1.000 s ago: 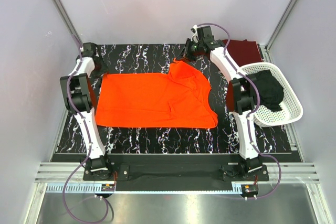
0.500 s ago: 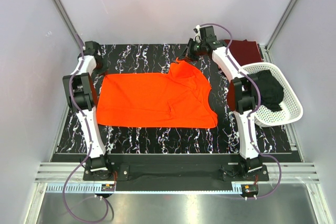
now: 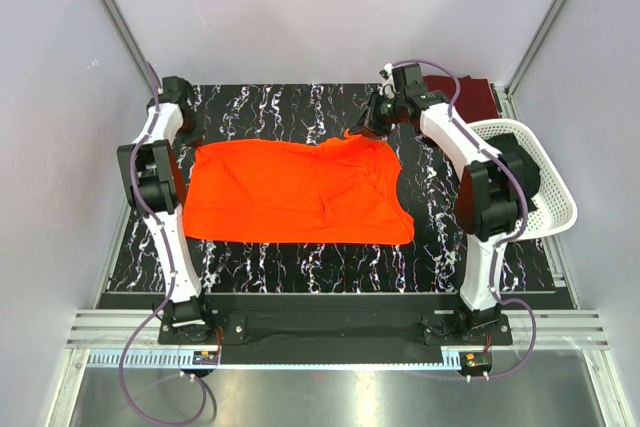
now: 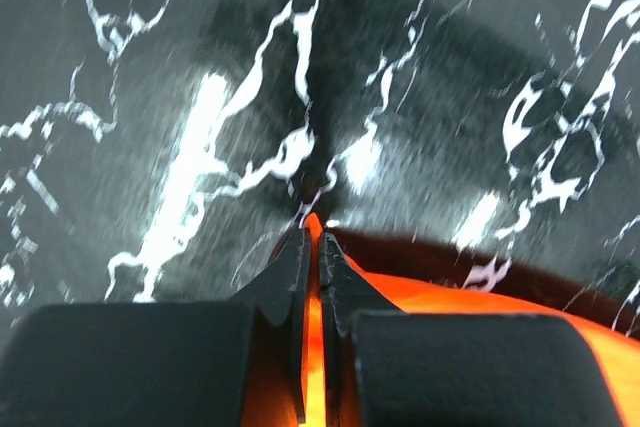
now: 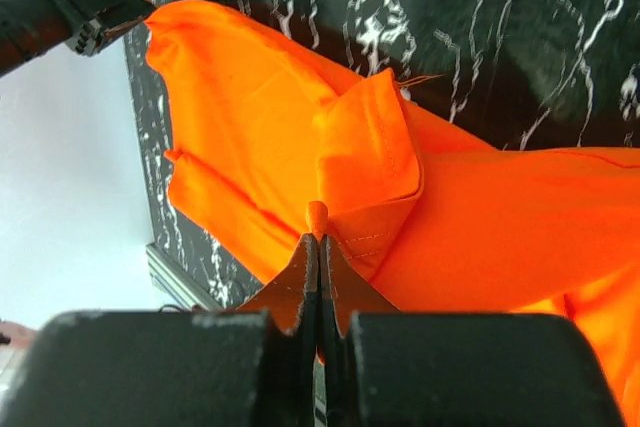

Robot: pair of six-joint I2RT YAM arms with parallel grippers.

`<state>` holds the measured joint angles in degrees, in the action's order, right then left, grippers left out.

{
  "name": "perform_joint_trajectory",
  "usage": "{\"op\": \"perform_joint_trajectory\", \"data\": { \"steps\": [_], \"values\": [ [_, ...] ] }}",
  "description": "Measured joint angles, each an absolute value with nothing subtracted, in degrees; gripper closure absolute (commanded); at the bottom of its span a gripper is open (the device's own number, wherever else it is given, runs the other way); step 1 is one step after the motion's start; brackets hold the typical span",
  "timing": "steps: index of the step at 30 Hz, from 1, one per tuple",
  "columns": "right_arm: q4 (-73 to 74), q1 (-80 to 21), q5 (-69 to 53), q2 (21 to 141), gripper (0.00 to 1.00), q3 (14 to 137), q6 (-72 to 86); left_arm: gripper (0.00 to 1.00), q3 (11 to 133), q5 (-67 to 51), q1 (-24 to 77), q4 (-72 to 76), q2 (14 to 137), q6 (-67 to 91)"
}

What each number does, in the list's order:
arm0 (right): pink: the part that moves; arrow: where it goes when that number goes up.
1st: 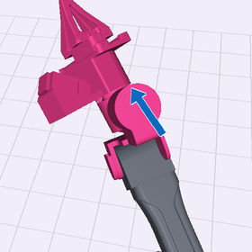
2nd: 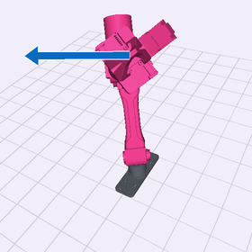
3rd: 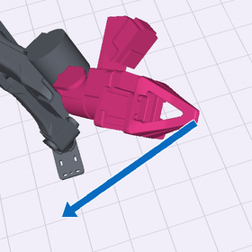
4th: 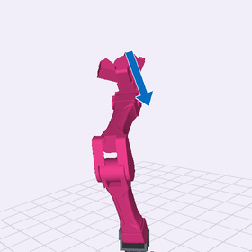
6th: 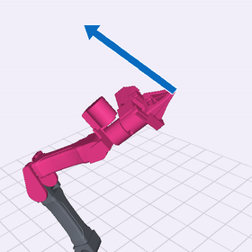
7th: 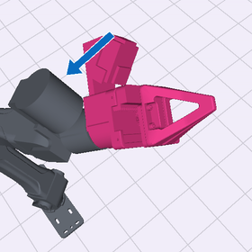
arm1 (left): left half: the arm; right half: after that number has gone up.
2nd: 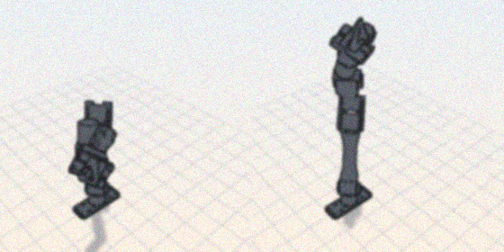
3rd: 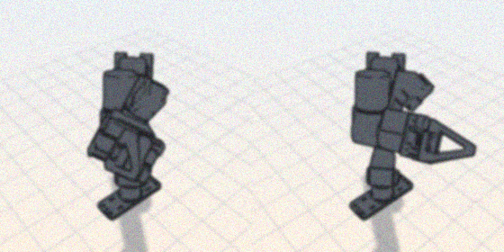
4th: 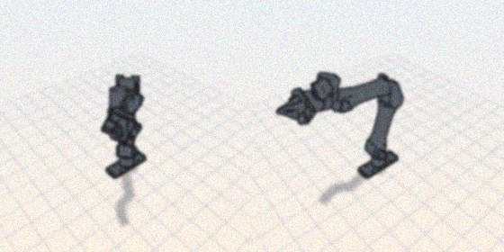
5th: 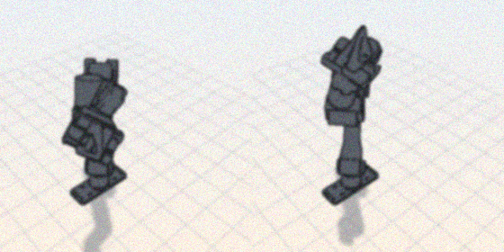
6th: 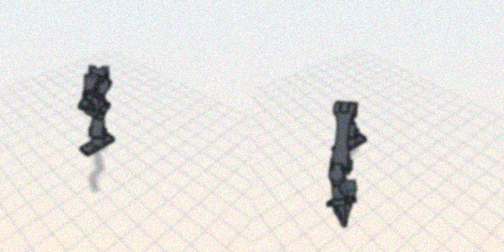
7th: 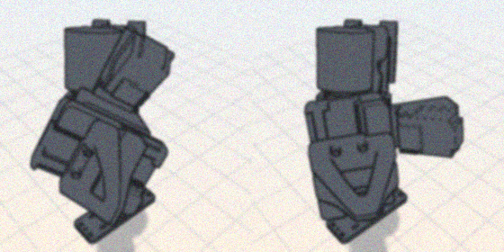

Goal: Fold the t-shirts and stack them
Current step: Fold the tshirt

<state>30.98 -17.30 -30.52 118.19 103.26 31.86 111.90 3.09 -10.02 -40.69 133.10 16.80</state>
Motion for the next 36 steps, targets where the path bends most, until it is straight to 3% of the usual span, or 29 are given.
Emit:
{"op": "perform_joint_trajectory", "data": {
  "steps": [13,36],
  "values": [
    [26.98,-17.5,-30.5,107.5,1.0,88.27,33.3,1.0,110.54,6.22,-9.96,-45.01,125.27,16.53],
    [26.13,-14.24,-29.21,98.19,1.0,77.36,33.23,0.99,89.56,9.23,-8.71,-44.21,112.66,17.02]
  ]
}}
